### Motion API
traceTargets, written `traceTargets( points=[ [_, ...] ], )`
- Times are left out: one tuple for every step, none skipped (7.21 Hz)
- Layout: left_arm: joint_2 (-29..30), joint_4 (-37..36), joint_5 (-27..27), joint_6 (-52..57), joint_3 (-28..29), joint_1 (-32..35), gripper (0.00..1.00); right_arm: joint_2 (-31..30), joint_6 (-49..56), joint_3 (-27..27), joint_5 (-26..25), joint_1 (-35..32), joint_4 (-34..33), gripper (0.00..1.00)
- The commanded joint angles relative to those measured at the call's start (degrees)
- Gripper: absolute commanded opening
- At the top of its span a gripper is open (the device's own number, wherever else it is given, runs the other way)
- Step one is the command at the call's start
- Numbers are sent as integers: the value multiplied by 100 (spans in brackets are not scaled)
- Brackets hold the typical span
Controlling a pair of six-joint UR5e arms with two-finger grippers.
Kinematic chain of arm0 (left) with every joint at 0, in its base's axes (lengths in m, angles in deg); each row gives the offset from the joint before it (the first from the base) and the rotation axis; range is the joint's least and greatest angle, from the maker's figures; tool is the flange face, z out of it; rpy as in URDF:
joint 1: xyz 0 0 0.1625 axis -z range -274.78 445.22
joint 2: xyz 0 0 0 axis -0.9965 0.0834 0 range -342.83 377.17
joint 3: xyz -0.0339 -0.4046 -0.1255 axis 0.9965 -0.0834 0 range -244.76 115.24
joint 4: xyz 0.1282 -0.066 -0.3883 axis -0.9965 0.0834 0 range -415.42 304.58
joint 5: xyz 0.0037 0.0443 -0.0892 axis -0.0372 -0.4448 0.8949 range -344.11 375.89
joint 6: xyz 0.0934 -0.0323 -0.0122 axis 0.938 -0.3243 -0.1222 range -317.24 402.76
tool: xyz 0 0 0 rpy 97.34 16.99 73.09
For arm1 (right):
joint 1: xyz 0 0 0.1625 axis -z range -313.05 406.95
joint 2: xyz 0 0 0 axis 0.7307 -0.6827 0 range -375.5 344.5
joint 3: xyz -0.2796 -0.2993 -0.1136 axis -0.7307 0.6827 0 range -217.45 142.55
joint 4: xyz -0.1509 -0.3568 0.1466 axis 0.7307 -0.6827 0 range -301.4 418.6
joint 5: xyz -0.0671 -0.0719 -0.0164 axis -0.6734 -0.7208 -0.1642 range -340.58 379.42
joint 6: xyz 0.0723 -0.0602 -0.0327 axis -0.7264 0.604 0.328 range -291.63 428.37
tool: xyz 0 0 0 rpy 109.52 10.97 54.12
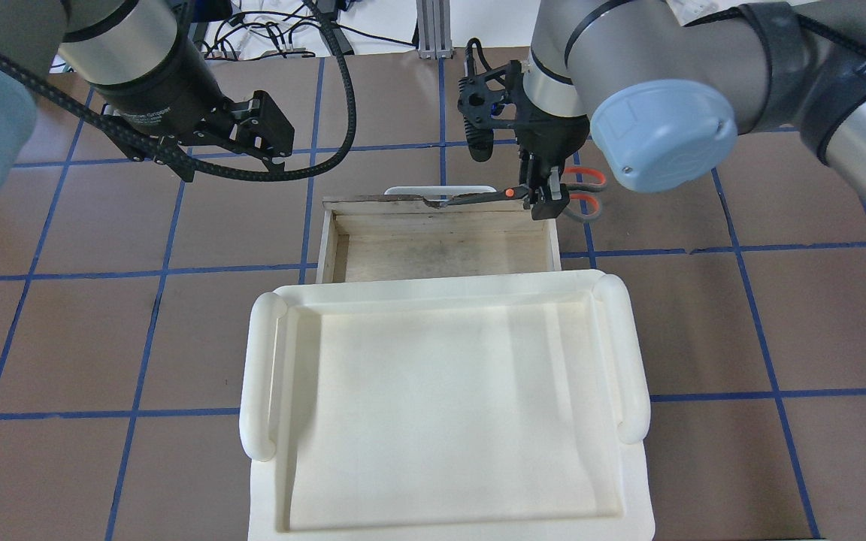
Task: Put scissors in drawer and close it
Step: 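Lift the scissors with the right gripper and carry them over the drawer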
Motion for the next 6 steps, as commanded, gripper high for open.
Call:
traceTargets(
  points=[
    [-59, 17, -30, 9, 0, -2, 100, 1, -493, -245, -6, -398, -285, 0],
    [-68, 17, -13, 9, 0, -2, 100, 1, -834, -403, -15, -574, -513, 0],
    [-42, -1, -4, 0, 0, -2, 100, 36, -1038, -422, -6, -698, -585, 0],
    [-50, 17, -12, 9, 0, -11, 100, 71, -1040, -414, 3, -716, -699, 0],
    [-50, -1, -4, 0, 0, -2, 100, 106, -1327, -405, -15, -812, -726, 0],
    [-59, 17, -4, 9, 9, -2, 100, 150, -1417, -422, -15, -857, -700, 0]
  ],
)
